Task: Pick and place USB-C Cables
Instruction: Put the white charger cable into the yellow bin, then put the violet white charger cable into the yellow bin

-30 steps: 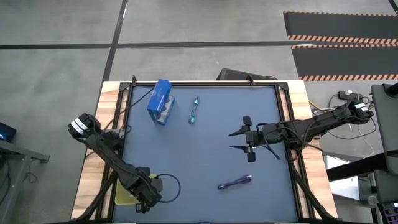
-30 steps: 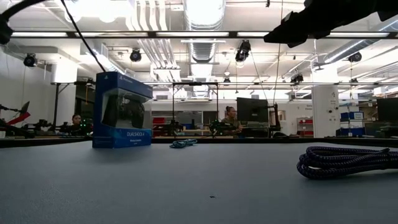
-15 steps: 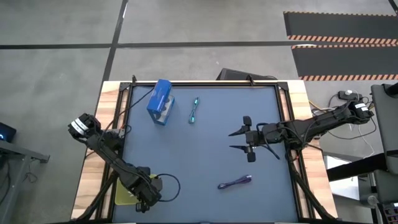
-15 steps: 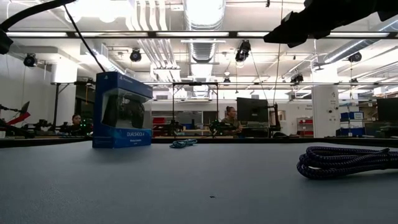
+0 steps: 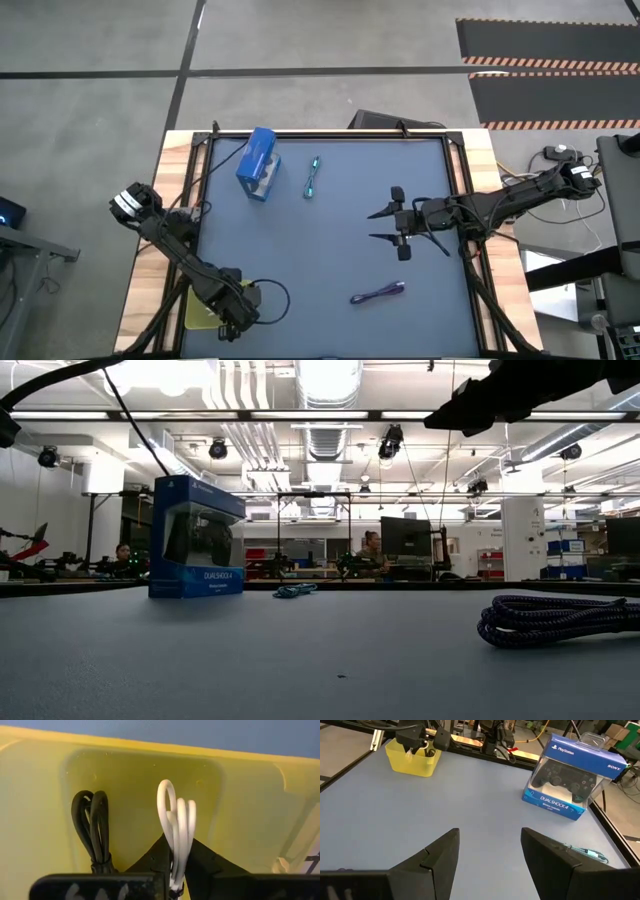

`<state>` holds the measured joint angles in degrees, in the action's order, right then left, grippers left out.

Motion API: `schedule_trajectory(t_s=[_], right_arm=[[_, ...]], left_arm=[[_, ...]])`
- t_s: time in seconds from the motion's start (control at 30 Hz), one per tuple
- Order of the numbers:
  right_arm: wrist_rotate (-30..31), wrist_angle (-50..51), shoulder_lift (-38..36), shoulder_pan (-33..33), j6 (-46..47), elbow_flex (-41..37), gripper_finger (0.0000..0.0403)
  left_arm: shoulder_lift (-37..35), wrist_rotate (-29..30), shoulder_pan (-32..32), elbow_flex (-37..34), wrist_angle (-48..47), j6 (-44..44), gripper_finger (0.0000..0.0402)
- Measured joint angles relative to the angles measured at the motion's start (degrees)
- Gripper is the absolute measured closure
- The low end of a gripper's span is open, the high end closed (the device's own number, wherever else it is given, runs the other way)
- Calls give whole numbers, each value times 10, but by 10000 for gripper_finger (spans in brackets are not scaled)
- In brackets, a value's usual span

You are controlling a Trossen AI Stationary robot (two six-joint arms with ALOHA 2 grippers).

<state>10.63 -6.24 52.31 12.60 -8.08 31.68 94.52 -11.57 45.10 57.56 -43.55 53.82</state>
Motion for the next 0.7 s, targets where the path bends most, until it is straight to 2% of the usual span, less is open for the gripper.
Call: schedule_trajectory(t_s=[0.4,0.7], right_arm=[[0,0,0,0,1,0,197],[0,0,0,0,6,0,197]], left_arm=[[0,-2,0,3,-10,14,302],[-7,-9,-1,44,-12,11,292]])
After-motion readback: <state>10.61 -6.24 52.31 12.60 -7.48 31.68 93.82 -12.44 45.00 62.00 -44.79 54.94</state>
